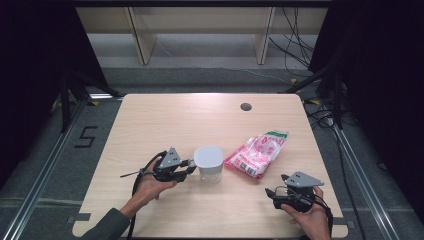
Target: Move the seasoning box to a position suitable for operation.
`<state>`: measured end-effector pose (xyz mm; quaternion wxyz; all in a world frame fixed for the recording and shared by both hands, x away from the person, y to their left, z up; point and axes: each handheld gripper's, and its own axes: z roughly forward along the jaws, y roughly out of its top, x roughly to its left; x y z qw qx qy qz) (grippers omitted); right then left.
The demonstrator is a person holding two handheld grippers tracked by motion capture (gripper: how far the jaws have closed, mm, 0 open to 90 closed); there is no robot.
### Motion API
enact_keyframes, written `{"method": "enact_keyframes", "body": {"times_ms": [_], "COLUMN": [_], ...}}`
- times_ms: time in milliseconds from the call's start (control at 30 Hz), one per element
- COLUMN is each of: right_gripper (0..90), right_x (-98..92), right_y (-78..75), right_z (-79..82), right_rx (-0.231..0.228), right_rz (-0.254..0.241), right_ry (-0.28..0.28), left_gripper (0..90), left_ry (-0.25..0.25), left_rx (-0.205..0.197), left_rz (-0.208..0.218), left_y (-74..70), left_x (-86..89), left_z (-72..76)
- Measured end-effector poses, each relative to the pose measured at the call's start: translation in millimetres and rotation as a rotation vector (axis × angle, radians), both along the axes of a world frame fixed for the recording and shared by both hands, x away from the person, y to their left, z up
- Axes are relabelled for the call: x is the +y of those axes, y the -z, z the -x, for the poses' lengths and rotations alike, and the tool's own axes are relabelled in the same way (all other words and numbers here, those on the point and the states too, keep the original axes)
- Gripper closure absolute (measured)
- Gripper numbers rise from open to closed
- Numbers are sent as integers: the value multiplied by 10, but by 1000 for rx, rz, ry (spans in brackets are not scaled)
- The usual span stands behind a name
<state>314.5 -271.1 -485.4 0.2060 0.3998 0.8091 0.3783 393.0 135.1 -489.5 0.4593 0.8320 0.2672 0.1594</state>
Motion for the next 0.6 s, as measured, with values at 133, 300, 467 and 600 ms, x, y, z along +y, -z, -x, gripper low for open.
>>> {"method": "enact_keyframes", "body": {"times_ms": [133,300,467,600], "right_gripper": [246,246,246,246], "right_x": [16,3,-17,-35], "right_y": [-1,15,31,44], "right_z": [18,-4,-24,-35], "right_rx": [22,4,-8,-2], "right_rz": [-11,1,4,4], "right_ry": [7,-19,-30,-31], "left_gripper": [692,691,688,687], "left_ry": [-28,-15,-23,-15], "left_rx": [-14,-10,6,-8], "left_rz": [0,-11,-1,-8], "left_y": [6,-2,-4,-3], "left_x": [40,54,52,48], "left_z": [-30,-36,-43,-51]}}
